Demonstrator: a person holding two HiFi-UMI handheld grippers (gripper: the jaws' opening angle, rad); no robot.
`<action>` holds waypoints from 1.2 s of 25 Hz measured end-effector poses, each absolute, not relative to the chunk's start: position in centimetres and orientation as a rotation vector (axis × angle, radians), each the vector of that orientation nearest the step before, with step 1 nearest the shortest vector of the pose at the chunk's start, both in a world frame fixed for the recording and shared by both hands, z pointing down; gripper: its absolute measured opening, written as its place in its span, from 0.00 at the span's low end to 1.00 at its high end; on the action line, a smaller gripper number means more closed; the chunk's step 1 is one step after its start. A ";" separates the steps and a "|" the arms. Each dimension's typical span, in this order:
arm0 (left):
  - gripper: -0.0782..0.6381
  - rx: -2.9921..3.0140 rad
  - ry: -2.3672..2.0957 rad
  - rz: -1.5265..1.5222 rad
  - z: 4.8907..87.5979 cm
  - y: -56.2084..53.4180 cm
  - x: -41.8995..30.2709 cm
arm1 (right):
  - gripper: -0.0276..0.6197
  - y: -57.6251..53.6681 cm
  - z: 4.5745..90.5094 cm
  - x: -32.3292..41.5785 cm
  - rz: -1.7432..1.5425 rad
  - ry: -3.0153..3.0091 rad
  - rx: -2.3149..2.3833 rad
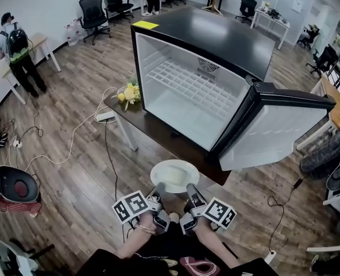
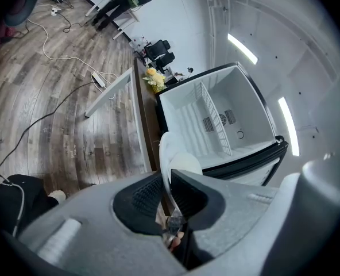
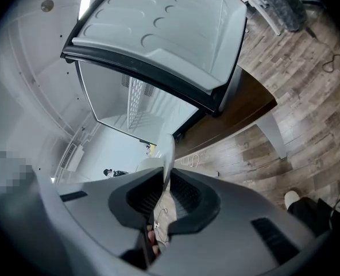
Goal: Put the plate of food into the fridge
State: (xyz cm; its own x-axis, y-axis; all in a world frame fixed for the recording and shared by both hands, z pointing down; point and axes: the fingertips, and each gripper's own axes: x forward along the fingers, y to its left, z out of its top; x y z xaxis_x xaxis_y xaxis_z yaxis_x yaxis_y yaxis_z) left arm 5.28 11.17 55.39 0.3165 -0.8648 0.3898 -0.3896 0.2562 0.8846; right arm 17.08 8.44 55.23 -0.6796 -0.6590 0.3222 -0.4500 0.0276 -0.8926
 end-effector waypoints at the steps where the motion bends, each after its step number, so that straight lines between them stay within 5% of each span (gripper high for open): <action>1: 0.17 1.339 -1.284 -0.486 55.5 11.1 5.3 | 0.11 8.3 55.3 17.1 -1.723 2.120 -1.159; 30: 0.18 1.417 -1.205 -0.377 55.3 -0.5 -2.2 | 0.12 -1.7 55.0 9.8 -1.641 2.036 -1.284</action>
State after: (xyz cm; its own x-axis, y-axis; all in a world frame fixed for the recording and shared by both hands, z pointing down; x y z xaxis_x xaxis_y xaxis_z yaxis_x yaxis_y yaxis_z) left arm -2.23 -0.54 55.33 0.4150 -0.8146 0.4052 -0.4381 0.2114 0.8737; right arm 9.79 -1.72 54.97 -0.5907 -0.7354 0.3319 -0.4804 -0.0099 -0.8770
